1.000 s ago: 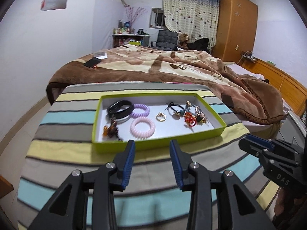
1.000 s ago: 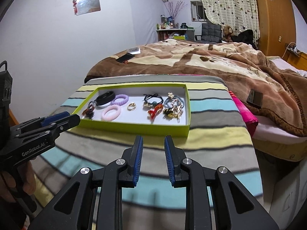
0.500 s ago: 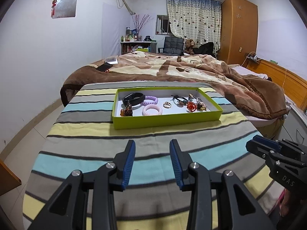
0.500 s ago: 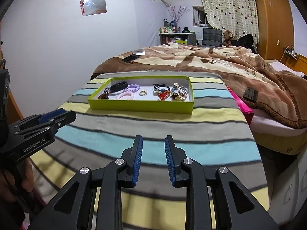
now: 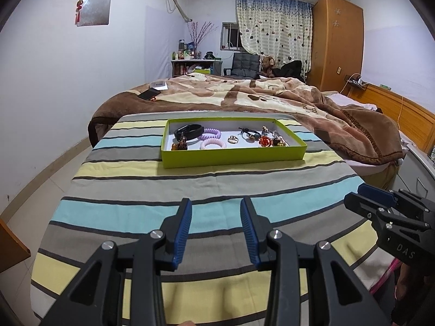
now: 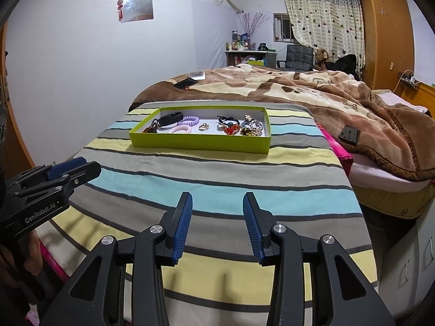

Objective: Organize jewelry

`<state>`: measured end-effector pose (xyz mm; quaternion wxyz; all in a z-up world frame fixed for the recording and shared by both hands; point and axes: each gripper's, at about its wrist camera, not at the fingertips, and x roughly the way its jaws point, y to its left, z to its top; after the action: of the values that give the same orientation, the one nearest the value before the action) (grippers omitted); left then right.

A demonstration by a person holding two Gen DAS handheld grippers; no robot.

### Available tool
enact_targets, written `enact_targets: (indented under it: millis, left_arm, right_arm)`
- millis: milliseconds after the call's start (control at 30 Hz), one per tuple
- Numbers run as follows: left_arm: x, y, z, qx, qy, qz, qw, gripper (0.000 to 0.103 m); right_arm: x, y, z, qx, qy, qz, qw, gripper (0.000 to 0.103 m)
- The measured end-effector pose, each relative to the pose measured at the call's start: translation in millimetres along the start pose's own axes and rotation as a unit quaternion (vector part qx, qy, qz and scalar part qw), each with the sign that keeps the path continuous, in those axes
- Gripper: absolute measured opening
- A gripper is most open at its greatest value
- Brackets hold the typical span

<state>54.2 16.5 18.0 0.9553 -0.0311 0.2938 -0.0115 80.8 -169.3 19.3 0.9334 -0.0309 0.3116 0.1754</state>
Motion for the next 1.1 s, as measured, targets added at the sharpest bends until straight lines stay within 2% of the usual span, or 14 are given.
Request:
enact_targets:
  millis: [1100]
  left_arm:
    - [5.8, 0.0, -5.6, -0.002, 0.009, 0.002, 1.0000, 0.039]
  right_arm:
    - [-1.4, 1.0, -3.7, 0.003, 0.004, -0.001, 1.000, 0.040]
